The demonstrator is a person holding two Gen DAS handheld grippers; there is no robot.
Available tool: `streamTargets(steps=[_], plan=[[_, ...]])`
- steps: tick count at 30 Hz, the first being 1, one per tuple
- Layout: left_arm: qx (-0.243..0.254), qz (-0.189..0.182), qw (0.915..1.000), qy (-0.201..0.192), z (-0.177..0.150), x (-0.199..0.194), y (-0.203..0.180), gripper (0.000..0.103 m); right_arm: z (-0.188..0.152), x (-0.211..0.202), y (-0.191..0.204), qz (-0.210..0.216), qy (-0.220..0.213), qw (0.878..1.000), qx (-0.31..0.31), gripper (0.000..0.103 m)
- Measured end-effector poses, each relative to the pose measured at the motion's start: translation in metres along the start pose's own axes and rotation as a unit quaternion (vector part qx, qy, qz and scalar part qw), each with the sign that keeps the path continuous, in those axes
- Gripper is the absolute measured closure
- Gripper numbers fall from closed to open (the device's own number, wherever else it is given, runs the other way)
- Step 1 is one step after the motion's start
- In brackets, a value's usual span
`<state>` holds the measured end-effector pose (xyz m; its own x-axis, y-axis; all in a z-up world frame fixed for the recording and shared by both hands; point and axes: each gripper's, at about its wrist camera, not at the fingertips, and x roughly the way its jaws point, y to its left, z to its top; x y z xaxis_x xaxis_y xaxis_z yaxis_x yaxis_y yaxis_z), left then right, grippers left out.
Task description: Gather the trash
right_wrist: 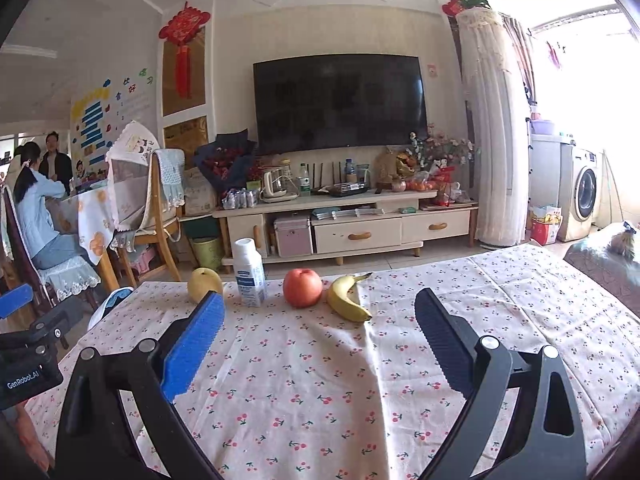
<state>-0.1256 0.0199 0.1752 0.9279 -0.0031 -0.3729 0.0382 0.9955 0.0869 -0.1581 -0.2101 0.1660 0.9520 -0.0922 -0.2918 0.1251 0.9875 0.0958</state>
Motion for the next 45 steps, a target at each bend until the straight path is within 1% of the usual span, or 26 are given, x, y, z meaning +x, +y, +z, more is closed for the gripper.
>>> streamTargets(steps=[9, 15, 24, 28, 45], plan=[[0.009, -0.01, 0.9999, -0.001, 0.003, -0.004, -0.024, 0.004, 0.005, -0.011, -0.039, -0.025, -0.022, 0.999, 0.033, 0.008], [0.007, -0.013, 0.9999, 0.004, 0.004, -0.003, -0.034, 0.004, 0.007, -0.016, -0.047, -0.032, -0.032, 0.998, 0.034, 0.008], [0.008, -0.012, 0.9999, 0.007, 0.006, 0.0, -0.04, 0.004, 0.009, -0.017, -0.047, -0.033, -0.031, 0.999, 0.027, 0.008], [0.008, -0.004, 0.9999, 0.008, 0.004, 0.001, -0.04, 0.004, 0.01, -0.018, -0.045, -0.033, -0.034, 0.999, 0.021, 0.008], [0.006, 0.002, 0.9996, 0.027, -0.005, 0.015, -0.034, 0.004, 0.002, -0.001, -0.028, -0.025, -0.014, 1.0, -0.012, 0.008]])
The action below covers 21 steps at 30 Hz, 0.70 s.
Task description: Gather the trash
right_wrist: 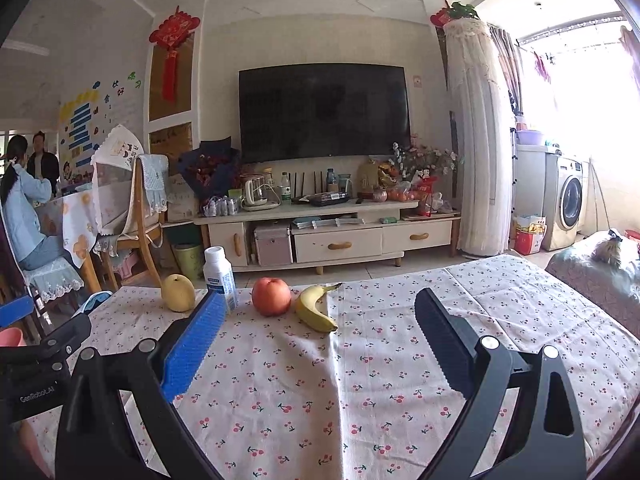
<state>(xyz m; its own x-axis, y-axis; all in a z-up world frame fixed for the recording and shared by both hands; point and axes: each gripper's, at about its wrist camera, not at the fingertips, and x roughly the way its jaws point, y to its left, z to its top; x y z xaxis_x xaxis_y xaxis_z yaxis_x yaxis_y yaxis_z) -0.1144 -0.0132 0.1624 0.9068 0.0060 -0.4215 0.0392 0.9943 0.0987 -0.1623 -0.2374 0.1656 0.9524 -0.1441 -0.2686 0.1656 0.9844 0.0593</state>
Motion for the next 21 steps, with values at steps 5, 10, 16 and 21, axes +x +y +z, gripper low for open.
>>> streamTargets(steps=[5, 10, 16, 21], plan=[[0.0, -0.001, 1.0, 0.006, -0.003, 0.006, 0.001, 0.004, -0.002, 0.004, 0.003, 0.0, 0.002, 1.0, -0.005, 0.008], [0.001, -0.002, 0.9999, 0.015, -0.008, 0.016, 0.002, 0.004, -0.005, 0.01, 0.005, -0.001, 0.011, 1.0, -0.008, 0.008], [0.0, -0.004, 0.9996, 0.029, -0.016, 0.032, 0.001, 0.004, -0.013, 0.022, 0.011, 0.0, 0.025, 0.999, -0.019, 0.008], [-0.018, -0.019, 0.9972, 0.07, -0.032, 0.061, 0.003, 0.004, -0.024, 0.042, 0.018, -0.003, 0.06, 0.998, -0.029, 0.008]])
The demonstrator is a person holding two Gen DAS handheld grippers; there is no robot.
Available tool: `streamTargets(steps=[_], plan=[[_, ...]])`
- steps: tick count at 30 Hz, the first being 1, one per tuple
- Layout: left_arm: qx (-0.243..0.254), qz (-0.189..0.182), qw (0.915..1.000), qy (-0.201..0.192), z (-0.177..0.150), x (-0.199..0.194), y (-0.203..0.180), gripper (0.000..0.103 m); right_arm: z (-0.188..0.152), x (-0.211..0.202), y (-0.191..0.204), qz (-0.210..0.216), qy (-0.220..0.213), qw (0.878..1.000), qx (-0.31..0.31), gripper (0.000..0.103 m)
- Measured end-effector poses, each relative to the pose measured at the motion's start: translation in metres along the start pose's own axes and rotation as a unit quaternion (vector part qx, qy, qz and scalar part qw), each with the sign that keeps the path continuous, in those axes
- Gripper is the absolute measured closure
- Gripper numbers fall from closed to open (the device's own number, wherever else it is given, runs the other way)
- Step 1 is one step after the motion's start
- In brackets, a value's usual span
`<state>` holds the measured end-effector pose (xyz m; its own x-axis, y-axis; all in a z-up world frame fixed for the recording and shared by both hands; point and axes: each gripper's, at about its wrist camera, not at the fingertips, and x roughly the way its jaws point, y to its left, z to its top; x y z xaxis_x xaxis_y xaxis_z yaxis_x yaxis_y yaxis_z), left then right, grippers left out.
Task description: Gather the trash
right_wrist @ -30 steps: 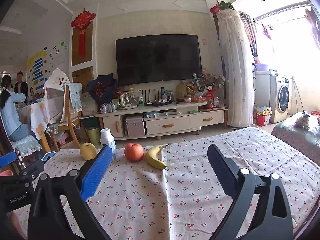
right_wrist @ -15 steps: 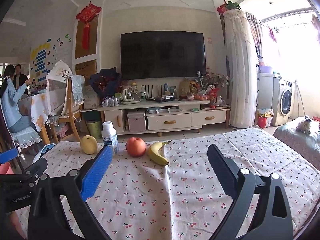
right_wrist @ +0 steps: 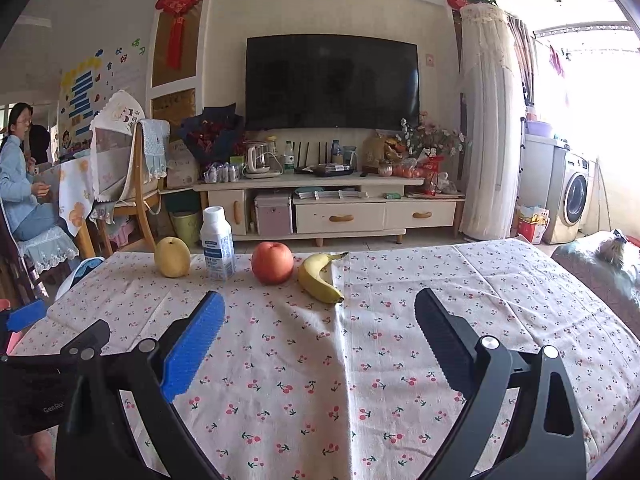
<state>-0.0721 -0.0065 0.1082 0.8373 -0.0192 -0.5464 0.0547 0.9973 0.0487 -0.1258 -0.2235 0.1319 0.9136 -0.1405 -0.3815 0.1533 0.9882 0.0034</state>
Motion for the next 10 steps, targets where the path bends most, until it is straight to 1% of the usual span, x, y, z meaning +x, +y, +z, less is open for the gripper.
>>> streamTargets(steps=[5, 7, 10], plan=[[-0.008, 0.0, 0.9976, 0.069, -0.021, 0.047, -0.001, 0.004, -0.015, 0.037, 0.006, -0.011, 0.071, 0.997, -0.013, 0.008], [-0.01, -0.002, 0.9957, 0.092, -0.029, 0.065, -0.002, 0.004, -0.023, 0.057, 0.008, -0.013, 0.113, 0.993, -0.015, 0.008], [-0.005, 0.0, 0.9932, 0.116, -0.038, 0.087, -0.007, 0.004, -0.035, 0.083, 0.01, -0.021, 0.156, 0.987, -0.015, 0.008]])
